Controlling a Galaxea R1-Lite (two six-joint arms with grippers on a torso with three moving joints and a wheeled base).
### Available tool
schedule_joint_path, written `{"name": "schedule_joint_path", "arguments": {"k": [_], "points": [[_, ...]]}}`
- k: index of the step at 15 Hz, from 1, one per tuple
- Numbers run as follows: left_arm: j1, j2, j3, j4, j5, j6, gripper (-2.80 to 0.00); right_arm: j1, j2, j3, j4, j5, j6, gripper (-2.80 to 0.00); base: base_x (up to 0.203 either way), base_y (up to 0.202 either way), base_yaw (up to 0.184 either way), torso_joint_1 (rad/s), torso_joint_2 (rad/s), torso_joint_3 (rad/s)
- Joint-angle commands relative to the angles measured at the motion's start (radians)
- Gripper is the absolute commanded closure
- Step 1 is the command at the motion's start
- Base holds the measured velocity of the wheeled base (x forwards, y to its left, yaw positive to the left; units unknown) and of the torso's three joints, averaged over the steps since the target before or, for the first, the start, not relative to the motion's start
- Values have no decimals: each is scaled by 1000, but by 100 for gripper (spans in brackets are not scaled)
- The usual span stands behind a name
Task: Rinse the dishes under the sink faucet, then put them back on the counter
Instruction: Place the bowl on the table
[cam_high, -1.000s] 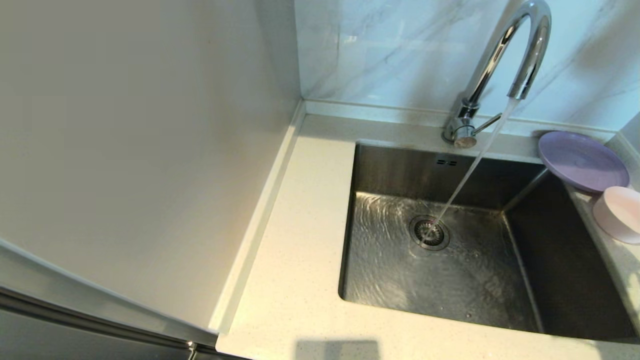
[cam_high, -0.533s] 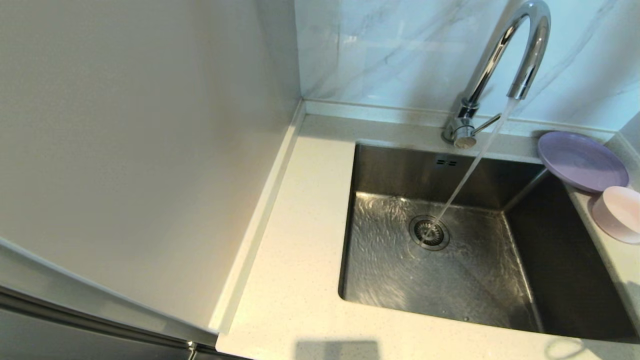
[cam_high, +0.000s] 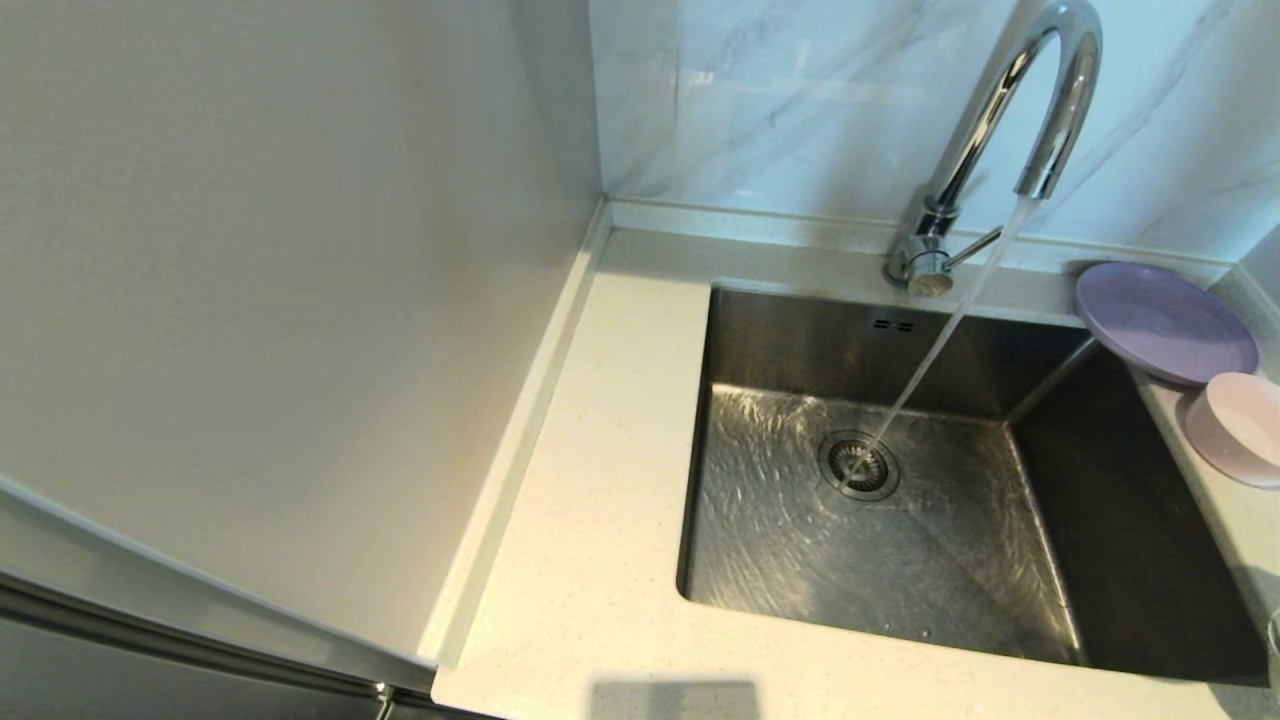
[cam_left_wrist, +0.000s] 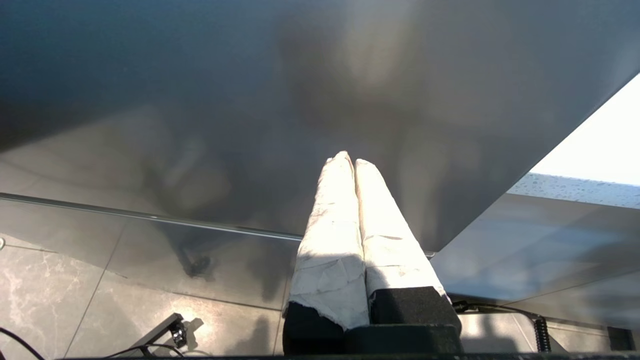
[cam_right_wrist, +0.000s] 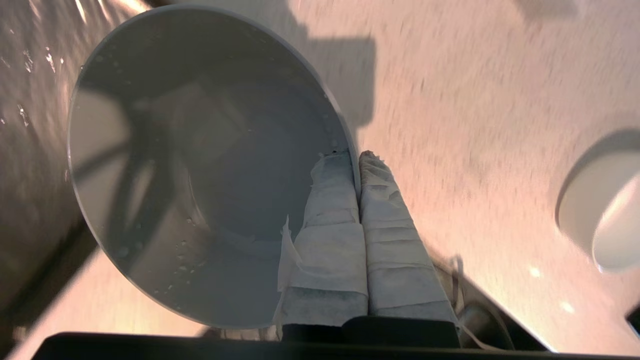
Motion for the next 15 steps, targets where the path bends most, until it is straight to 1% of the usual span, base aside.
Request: {"name": "schedule_joint_path", "arguments": {"k": [1, 4, 5, 7, 15], "points": [[0, 0, 0, 0, 0, 0, 0, -55, 60, 69, -171, -29, -4, 0, 0, 0, 0, 0, 0, 0], [0, 0, 0, 0, 0, 0, 0, -164, 83, 132, -342, -49, -65, 0, 0, 0, 0, 0, 0, 0], [0, 0, 0, 0, 0, 0, 0, -186, 88, 141, -360, -51, -77, 0, 0, 0, 0, 0, 0, 0], [0, 0, 0, 0, 0, 0, 0, -198, 99, 145, -364, -49, -81, 0, 0, 0, 0, 0, 0, 0], [0, 0, 0, 0, 0, 0, 0, -196, 130, 130, -367, -49, -82, 0, 0, 0, 0, 0, 0, 0]]}}
